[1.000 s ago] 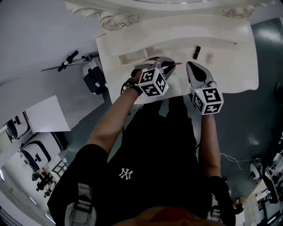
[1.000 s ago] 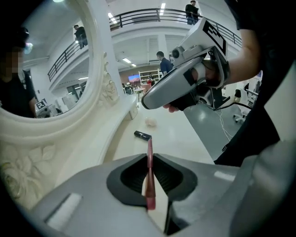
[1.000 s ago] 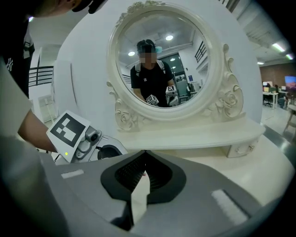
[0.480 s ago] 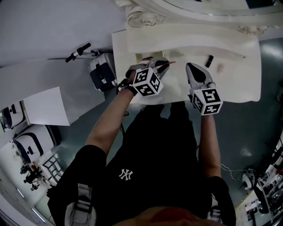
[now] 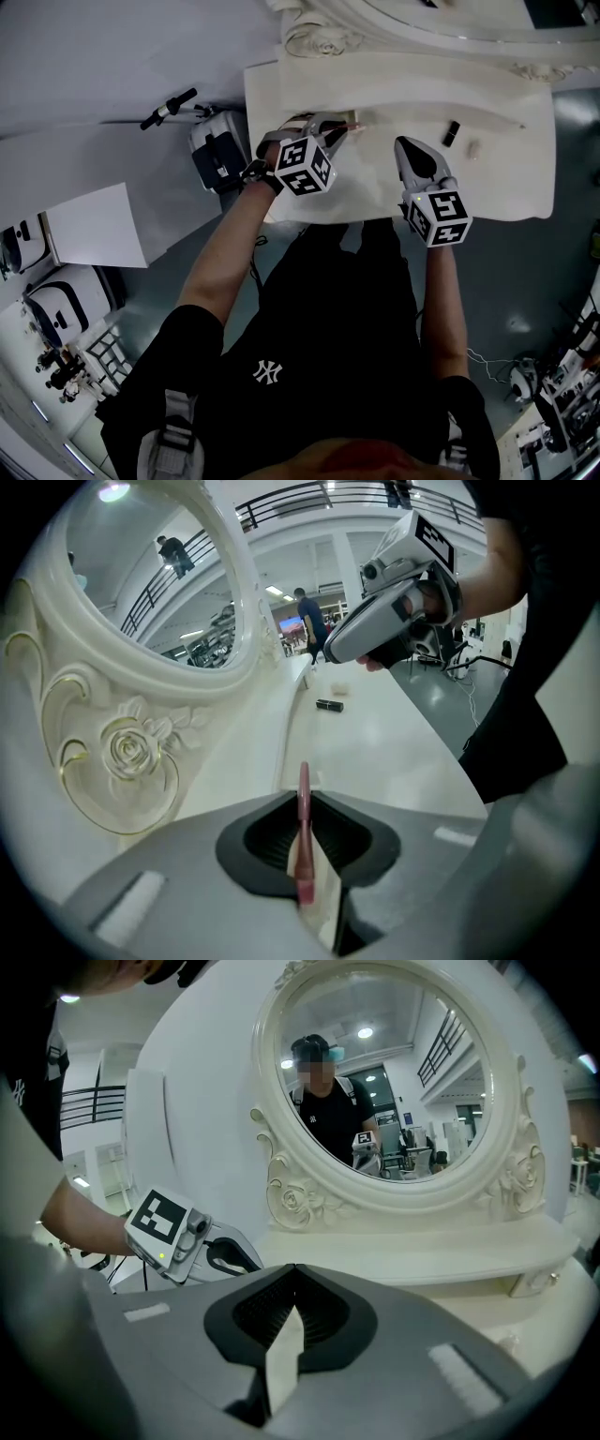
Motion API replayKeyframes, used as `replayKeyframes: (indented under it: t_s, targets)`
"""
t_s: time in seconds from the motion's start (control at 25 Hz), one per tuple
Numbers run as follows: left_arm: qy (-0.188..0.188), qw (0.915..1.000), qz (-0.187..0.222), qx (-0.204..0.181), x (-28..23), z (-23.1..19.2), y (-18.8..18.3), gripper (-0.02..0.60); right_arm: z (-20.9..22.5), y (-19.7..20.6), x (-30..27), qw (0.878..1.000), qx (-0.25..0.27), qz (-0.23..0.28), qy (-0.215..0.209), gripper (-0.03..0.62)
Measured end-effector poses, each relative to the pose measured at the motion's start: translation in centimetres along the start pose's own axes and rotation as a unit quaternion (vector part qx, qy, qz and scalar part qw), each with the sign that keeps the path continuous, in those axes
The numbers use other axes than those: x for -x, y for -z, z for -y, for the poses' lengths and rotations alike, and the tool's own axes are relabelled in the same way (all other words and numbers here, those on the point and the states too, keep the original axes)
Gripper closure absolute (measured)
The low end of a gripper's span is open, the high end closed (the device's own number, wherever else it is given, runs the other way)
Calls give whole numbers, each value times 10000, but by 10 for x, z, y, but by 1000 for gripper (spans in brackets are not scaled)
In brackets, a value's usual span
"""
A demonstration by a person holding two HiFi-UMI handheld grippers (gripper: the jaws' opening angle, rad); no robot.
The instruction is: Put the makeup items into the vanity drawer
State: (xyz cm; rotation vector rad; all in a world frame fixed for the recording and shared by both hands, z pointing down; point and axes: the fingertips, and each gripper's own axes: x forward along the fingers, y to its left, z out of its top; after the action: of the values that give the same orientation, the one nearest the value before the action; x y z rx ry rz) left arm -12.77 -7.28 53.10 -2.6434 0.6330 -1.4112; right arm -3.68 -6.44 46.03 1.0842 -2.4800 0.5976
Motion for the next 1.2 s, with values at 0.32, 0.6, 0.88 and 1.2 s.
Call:
replayKeyframes:
  t_s: [0.32, 0.6, 0.88, 1.2]
  targets:
    - [108, 9999, -60, 98, -9, -1, 17, 527, 2, 3, -5, 9999, -56, -72, 64, 569]
    - [55, 9998, 36, 172, -8, -1, 12, 518, 2, 4, -6, 9999, -104, -64, 95, 569]
    - [196, 9990, 382, 87, -20, 10, -31, 518, 21, 10, 12, 9991, -259, 14, 347, 569]
    - [505, 9957, 773, -10, -65, 35, -115, 518, 71, 25, 58, 9956, -498, 107, 787, 569]
